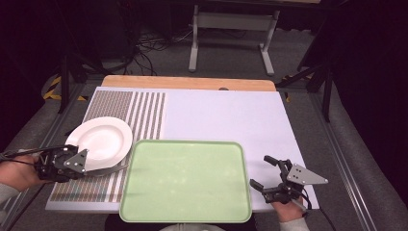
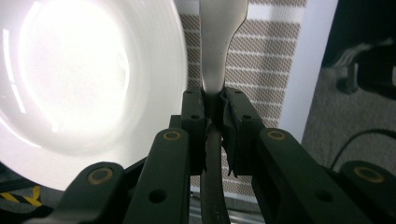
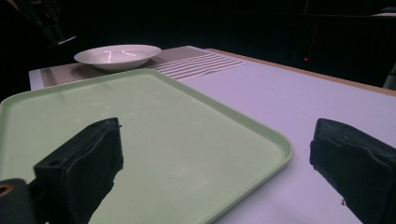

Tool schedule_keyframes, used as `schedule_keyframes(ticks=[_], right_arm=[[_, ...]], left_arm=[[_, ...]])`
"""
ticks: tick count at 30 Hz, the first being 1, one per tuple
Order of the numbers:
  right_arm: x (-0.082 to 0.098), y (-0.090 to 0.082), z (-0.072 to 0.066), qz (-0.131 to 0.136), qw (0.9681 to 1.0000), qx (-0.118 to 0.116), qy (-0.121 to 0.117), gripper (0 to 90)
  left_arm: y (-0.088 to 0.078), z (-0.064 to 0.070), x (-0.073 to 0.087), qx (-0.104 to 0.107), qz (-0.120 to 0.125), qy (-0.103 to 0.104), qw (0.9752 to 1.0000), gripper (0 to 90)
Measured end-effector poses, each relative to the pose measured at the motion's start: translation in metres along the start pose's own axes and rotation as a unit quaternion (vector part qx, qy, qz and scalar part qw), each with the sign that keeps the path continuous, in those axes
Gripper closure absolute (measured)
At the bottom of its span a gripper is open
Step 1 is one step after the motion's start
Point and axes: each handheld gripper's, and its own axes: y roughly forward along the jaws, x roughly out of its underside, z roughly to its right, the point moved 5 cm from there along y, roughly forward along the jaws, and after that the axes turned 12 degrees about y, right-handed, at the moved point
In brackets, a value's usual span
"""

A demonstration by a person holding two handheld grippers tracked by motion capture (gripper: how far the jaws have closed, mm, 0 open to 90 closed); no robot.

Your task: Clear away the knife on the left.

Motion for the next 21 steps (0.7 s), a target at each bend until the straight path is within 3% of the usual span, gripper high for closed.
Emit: schedule_keyframes(ticks=[7, 10, 11, 12, 17, 21], right_arm=[[0.0, 0.0, 0.0, -0.001, 1.0, 0.002, -0.001, 3.2], [0.0, 0.0, 0.0, -0.001, 1.0, 0.001, 0.0, 3.2], [0.0, 0.0, 0.0, -0.001, 1.0, 0.001, 0.0, 3.2], [0.0, 0.0, 0.0, 0.001, 1.0, 0.0, 0.001, 3.2], [0.0, -0.001, 0.0, 0.002, 1.0, 0.0, 0.003, 3.2], [0.0, -0.002, 0.0, 0.003, 1.0, 0.002, 0.002, 3.2]], left_arm=[[-0.008, -0.005, -0.006, 0.003, 0.044, -0.049, 0.9978, 80.1], [-0.01, -0.007, -0.011, 0.013, 0.063, -0.089, 0.9939, 80.0], [-0.01, -0.007, -0.011, 0.013, 0.063, -0.089, 0.9939, 80.0], [-0.01, -0.009, -0.013, 0.014, 0.067, -0.101, 0.9925, 80.0], [-0.014, -0.016, -0.025, 0.012, 0.09, -0.122, 0.9884, 80.0], [-0.017, -0.021, -0.035, -0.004, 0.107, -0.158, 0.9816, 80.0]])
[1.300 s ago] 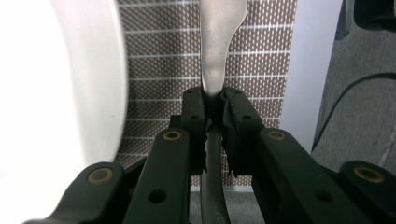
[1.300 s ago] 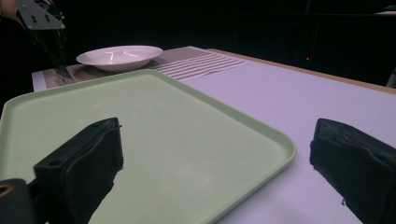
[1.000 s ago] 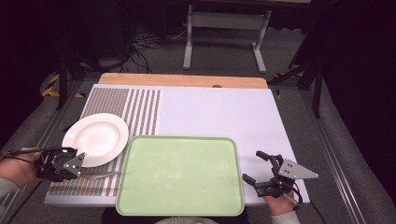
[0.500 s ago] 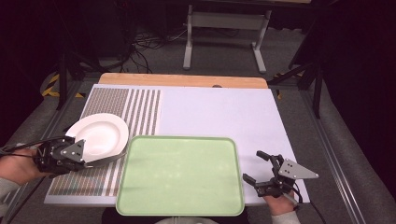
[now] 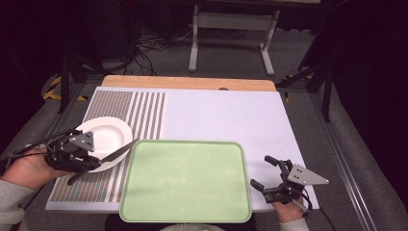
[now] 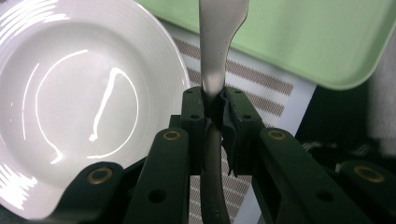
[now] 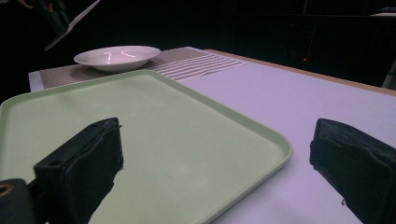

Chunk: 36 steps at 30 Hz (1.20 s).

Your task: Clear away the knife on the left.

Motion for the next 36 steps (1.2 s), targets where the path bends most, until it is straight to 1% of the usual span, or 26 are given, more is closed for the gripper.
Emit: schedule_keyframes(ticks=[2, 3, 4, 7, 9, 10, 11, 12, 13, 14, 15, 16, 17, 18, 21, 23, 25, 26, 27, 28, 29, 30, 31, 32, 33, 36], right_arm=[[0.0, -0.001, 0.0, 0.001, 1.0, 0.0, 0.0, 3.2], [0.0, -0.001, 0.0, 0.001, 1.0, 0.001, 0.0, 3.2], [0.0, -0.001, 0.0, 0.001, 1.0, -0.001, -0.001, 3.2], [0.0, -0.001, 0.0, 0.001, 1.0, -0.001, 0.001, 3.2], [0.0, -0.001, 0.0, 0.001, 1.0, -0.001, 0.001, 3.2], [0.0, -0.001, 0.0, 0.001, 1.0, -0.002, 0.001, 3.2], [0.0, -0.001, 0.0, 0.0, 1.0, -0.001, 0.0, 3.2], [0.0, -0.001, 0.0, 0.0, 1.0, -0.001, 0.0, 3.2], [0.0, -0.001, 0.0, 0.0, 1.0, -0.002, 0.0, 3.2], [0.0, -0.001, 0.0, 0.0, 1.0, -0.002, 0.0, 3.2], [0.0, 0.0, -0.001, 0.001, 1.0, -0.002, 0.0, 3.2], [0.0, -0.001, 0.0, 0.0, 1.0, -0.002, -0.001, 3.2], [0.0, -0.001, 0.0, 0.0, 1.0, -0.002, -0.001, 3.2], [0.0, -0.001, 0.0, 0.001, 1.0, -0.004, 0.0, 3.2], [0.0, -0.001, -0.001, 0.002, 1.0, -0.005, -0.001, 3.2], [-0.001, -0.001, -0.001, 0.002, 1.0, -0.005, -0.001, 3.2], [0.0, -0.001, -0.001, 0.002, 1.0, -0.005, 0.001, 3.2], [0.0, -0.001, -0.001, 0.002, 1.0, -0.005, 0.001, 3.2], [0.0, -0.001, -0.001, 0.002, 1.0, -0.005, -0.002, 3.2], [0.0, -0.001, -0.001, 0.001, 1.0, -0.004, -0.002, 3.2], [0.0, -0.001, -0.001, 0.001, 1.0, -0.004, -0.003, 3.2], [0.0, -0.001, -0.001, 0.001, 1.0, -0.004, -0.002, 3.2], [0.0, -0.001, -0.001, 0.002, 1.0, -0.004, -0.002, 3.2], [0.0, -0.001, -0.001, 0.001, 1.0, -0.004, -0.002, 3.2], [0.0, -0.001, -0.001, 0.002, 1.0, -0.006, -0.001, 3.2], [0.0, -0.002, -0.001, 0.001, 1.0, -0.006, 0.0, 3.2]], left_arm=[[0.002, 0.0, -0.005, 0.001, 0.01, -0.021, 0.9997, 80.0], [0.003, 0.001, -0.007, 0.006, 0.016, -0.031, 0.9994, 80.0], [0.004, 0.001, -0.009, 0.006, 0.021, -0.033, 0.9992, 80.0], [0.007, 0.005, -0.018, 0.018, 0.041, -0.05, 0.9977, 80.0], [0.007, 0.005, -0.02, 0.017, 0.045, -0.054, 0.9974, 80.0], [0.009, 0.008, -0.026, 0.023, 0.057, -0.062, 0.9962, 80.0], [0.01, 0.008, -0.028, 0.024, 0.062, -0.061, 0.9959, 80.0], [0.011, 0.01, -0.031, 0.029, 0.068, -0.065, 0.9951, 80.0], [0.012, 0.011, -0.034, 0.029, 0.074, -0.067, 0.9946, 80.0], [0.013, 0.012, -0.036, 0.023, 0.08, -0.068, 0.9942, 80.0], [0.014, 0.013, -0.039, 0.024, 0.085, -0.071, 0.9936, 80.0], [0.015, 0.014, -0.041, 0.027, 0.088, -0.071, 0.9932, 80.0], [0.015, 0.017, -0.044, 0.032, 0.094, -0.077, 0.9921, 80.0], [0.017, 0.018, -0.047, 0.034, 0.101, -0.077, 0.9913, 80.0], [0.023, 0.022, -0.053, 0.033, 0.102, -0.077, 0.9912, 80.0], [0.027, 0.025, -0.056, 0.042, 0.108, -0.081, 0.99, 80.0], [0.029, 0.026, -0.057, 0.041, 0.11, -0.077, 0.99, 80.0], [0.03, 0.027, -0.058, 0.043, 0.114, -0.079, 0.9894, 80.0], [0.034, 0.03, -0.061, 0.039, 0.127, -0.075, 0.9883, 80.0], [0.035, 0.031, -0.062, 0.042, 0.133, -0.078, 0.9872, 80.0], [0.037, 0.032, -0.064, 0.038, 0.14, -0.079, 0.9862, 80.0], [0.039, 0.033, -0.066, 0.048, 0.138, -0.077, 0.9863, 80.0], [0.04, 0.034, -0.066, 0.046, 0.132, -0.073, 0.9875, 80.0], [0.041, 0.034, -0.067, 0.045, 0.129, -0.076, 0.9877, 80.0], [0.041, 0.034, -0.068, 0.046, 0.134, -0.078, 0.9868, 80.0], [0.043, 0.035, -0.07, 0.047, 0.134, -0.078, 0.9867, 80.0]])
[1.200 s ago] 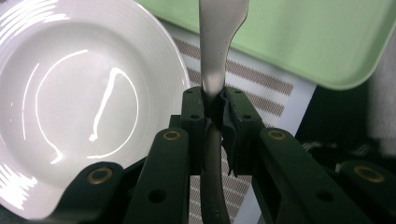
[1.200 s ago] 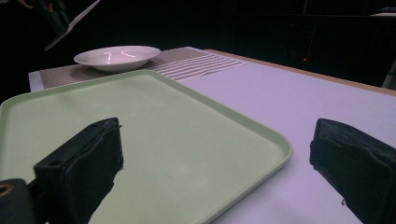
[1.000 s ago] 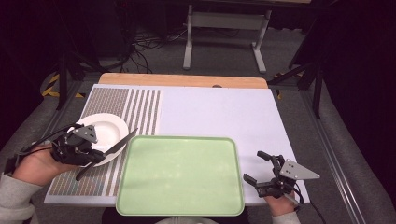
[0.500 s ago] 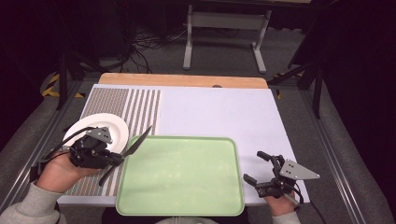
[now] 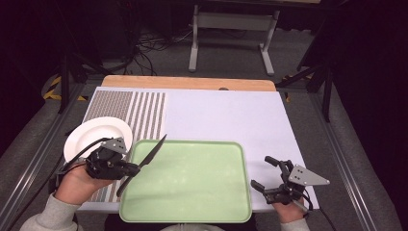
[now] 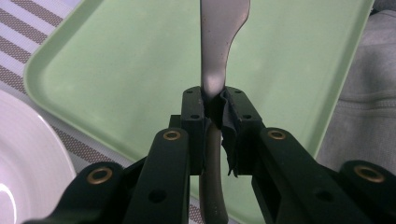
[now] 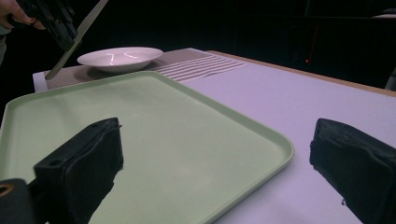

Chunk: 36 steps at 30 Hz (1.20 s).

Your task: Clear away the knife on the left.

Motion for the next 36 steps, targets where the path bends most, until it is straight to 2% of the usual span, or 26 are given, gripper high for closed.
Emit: schedule_keyframes(ticks=[5, 7, 12, 15, 16, 19, 23, 29, 33, 36], right_arm=[[0.001, 0.0, 0.001, -0.002, 1.0, 0.001, -0.001, 3.2], [0.001, 0.0, 0.001, -0.002, 1.0, 0.001, 0.001, 3.2], [0.001, 0.0, 0.001, -0.002, 1.0, 0.0, 0.002, 3.2], [0.001, 0.0, 0.001, -0.002, 1.0, -0.001, 0.003, 3.2], [0.001, 0.001, 0.001, -0.001, 1.0, -0.001, 0.002, 3.2], [0.001, 0.0, 0.001, 0.0, 1.0, -0.001, 0.005, 3.2], [0.001, 0.0, 0.002, 0.0, 1.0, -0.001, 0.006, 3.2], [0.001, 0.001, 0.001, 0.0, 1.0, -0.002, 0.005, 3.2], [0.001, 0.0, 0.002, 0.0, 1.0, -0.002, 0.005, 3.2], [0.001, 0.0, 0.002, 0.0, 1.0, -0.002, 0.004, 3.2]], left_arm=[[0.007, 0.003, -0.003, 0.029, 0.008, -0.015, 0.9994, 80.0], [0.01, 0.003, -0.004, 0.031, 0.009, -0.027, 0.9991, 79.9], [0.021, 0.005, -0.006, 0.024, -0.007, -0.04, 0.9989, 80.0], [0.031, 0.008, -0.007, 0.042, -0.008, -0.054, 0.9976, 80.0], [0.034, 0.008, -0.007, 0.042, -0.012, -0.049, 0.9978, 80.0], [0.041, 0.011, -0.008, 0.041, -0.024, -0.056, 0.9973, 80.0], [0.048, 0.013, -0.007, 0.05, -0.039, -0.067, 0.9958, 80.0], [0.052, 0.015, -0.007, 0.044, -0.052, -0.079, 0.9946, 80.0], [0.057, 0.016, -0.005, 0.037, -0.076, -0.083, 0.993, 80.0], [0.061, 0.015, -0.005, 0.028, -0.081, -0.089, 0.9923, 80.0]])
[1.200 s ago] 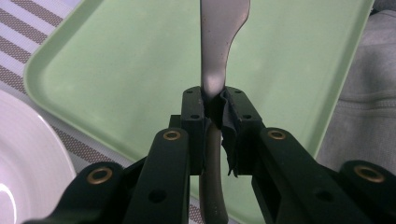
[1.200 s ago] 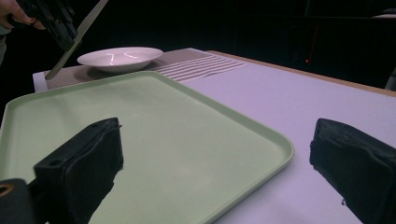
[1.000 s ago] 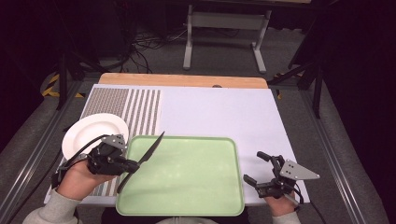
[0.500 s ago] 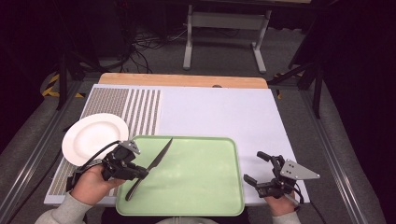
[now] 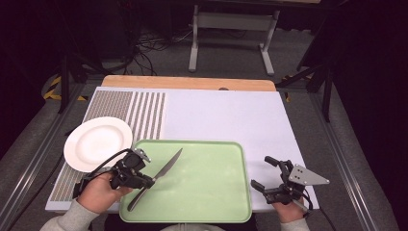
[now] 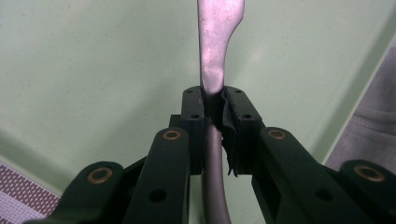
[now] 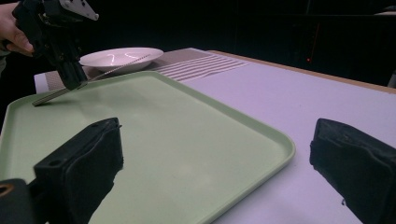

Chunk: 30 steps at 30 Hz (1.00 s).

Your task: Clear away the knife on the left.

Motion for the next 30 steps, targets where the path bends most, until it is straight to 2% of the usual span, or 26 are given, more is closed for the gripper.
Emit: schedule_keyframes(ticks=[7, 30], right_arm=[[0.0, 0.0, 0.0, -0.001, 1.0, 0.0, 0.0, 3.2], [0.001, 0.0, 0.0, -0.005, 1.0, 0.002, -0.002, 3.2]], left_arm=[[0.006, 0.0, 0.0, -0.006, -0.019, -0.018, 0.9997, 79.9], [0.017, -0.001, 0.0, -0.01, -0.046, -0.031, 0.9984, 79.7]])
